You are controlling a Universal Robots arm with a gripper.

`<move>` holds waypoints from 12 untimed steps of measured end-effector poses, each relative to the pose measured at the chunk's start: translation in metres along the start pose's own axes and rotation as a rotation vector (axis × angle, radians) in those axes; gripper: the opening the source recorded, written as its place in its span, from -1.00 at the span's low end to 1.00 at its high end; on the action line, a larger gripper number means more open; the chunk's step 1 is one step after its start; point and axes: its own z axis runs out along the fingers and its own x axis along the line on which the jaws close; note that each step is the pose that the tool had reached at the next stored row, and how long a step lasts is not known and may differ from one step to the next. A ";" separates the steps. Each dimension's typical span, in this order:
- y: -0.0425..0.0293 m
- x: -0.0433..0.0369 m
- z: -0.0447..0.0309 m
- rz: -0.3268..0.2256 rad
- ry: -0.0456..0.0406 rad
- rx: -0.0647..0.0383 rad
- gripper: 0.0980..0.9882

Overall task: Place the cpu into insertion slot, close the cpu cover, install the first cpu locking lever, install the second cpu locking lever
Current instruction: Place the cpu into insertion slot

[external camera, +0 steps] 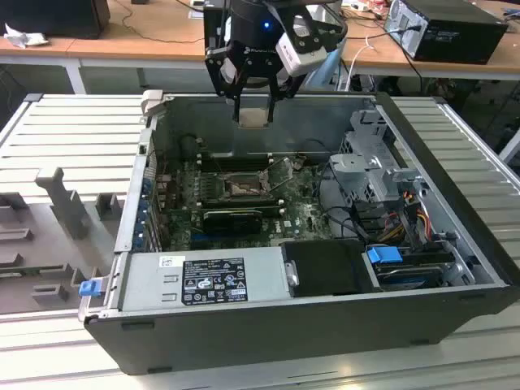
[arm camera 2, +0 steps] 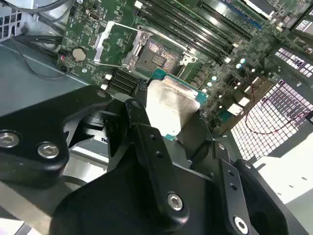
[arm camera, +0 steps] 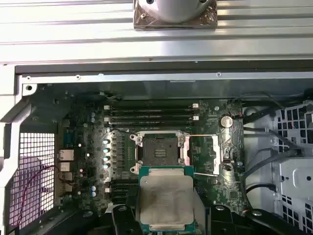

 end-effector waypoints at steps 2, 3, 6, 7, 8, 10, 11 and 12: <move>0.0000 0.0000 0.0000 0.041 -0.0037 -0.001 -0.04; 0.0000 0.0000 0.0000 0.061 -0.0055 -0.001 -0.04; -0.0002 -0.0001 0.0022 0.107 -0.0096 -0.001 -0.04; -0.0003 -0.0001 0.0027 0.107 -0.0097 -0.001 -0.04; -0.0003 -0.0001 0.0027 0.107 -0.0096 -0.001 -0.04; -0.0003 0.0000 0.0028 0.133 -0.0121 0.000 -0.04; -0.0003 -0.0001 0.0029 0.160 -0.0146 0.000 -0.04; -0.0003 -0.0001 0.0030 0.200 -0.0182 0.000 -0.04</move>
